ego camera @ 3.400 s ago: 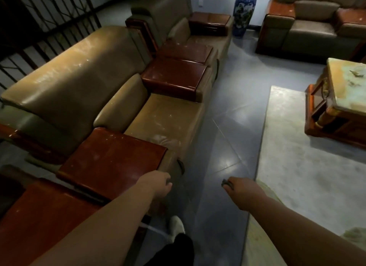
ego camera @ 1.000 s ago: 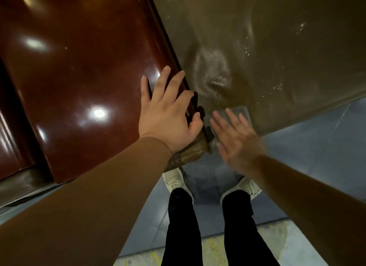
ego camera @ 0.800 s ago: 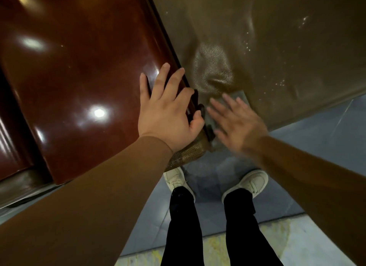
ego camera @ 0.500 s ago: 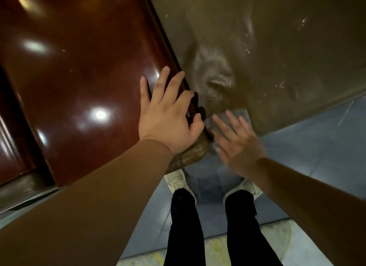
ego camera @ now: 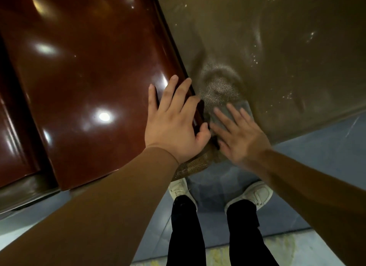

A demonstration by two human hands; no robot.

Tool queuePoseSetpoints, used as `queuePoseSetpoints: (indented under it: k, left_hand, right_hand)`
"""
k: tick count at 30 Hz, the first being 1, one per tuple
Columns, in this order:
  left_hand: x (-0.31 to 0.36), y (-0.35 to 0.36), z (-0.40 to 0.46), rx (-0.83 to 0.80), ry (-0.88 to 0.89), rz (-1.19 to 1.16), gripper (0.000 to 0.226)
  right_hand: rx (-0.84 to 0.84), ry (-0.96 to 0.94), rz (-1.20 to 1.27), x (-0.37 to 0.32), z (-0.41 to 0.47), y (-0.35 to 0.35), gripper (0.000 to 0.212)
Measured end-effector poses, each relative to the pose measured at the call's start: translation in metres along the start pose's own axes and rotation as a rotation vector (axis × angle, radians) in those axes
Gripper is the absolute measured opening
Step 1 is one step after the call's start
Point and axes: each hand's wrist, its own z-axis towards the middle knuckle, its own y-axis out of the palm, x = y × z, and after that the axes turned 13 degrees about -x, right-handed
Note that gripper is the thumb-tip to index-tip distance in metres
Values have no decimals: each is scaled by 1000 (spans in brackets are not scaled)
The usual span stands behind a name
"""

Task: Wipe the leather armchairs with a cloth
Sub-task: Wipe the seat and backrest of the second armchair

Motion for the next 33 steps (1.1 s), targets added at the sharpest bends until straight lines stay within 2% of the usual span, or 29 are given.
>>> queuePoseSetpoints:
  k: [3, 5, 9, 12, 15, 17, 20, 22, 24, 27, 29, 33]
  left_hand:
    - [1, -1, 2, 2, -1, -19, 58]
    - [1, -2, 2, 0, -12, -39, 61]
    - [3, -4, 3, -8, -50, -85, 76]
    - [-1, -7, 6, 13, -147, -162, 86]
    - [0, -8, 5, 15, -298, -177, 94]
    - [3, -9, 5, 5, -321, -154, 96]
    - [4, -9, 8, -23, -322, -120, 98]
    - [4, -8, 9, -36, -316, -122, 98]
    - [5, -8, 9, -48, -315, -128, 99]
    - [4, -9, 7, -83, -322, -128, 100]
    - [4, -10, 6, -107, -326, -130, 101]
    - [2, -11, 7, -142, -332, -119, 102]
  right_hand:
    - [61, -79, 16, 10, -13, 6, 60]
    - [14, -103, -16, 20, 17, -14, 62]
    - [-26, 148, 24, 36, 97, -59, 67]
    - [-22, 244, 55, 24, 102, -58, 65]
    - [-78, 108, -50, 3, 50, -31, 65]
    - [-101, -12, -62, 4, 21, -17, 66]
    - [-108, -154, -108, 33, 42, -31, 63]
    - [-124, -137, -115, 45, 81, -54, 64]
    - [-131, -12, -52, 46, 113, -71, 65]
    - [-101, 99, -21, 28, 112, -65, 65]
    - [-101, 72, -54, 18, 81, -51, 64]
    - [-189, -108, -150, 29, 48, -42, 66]
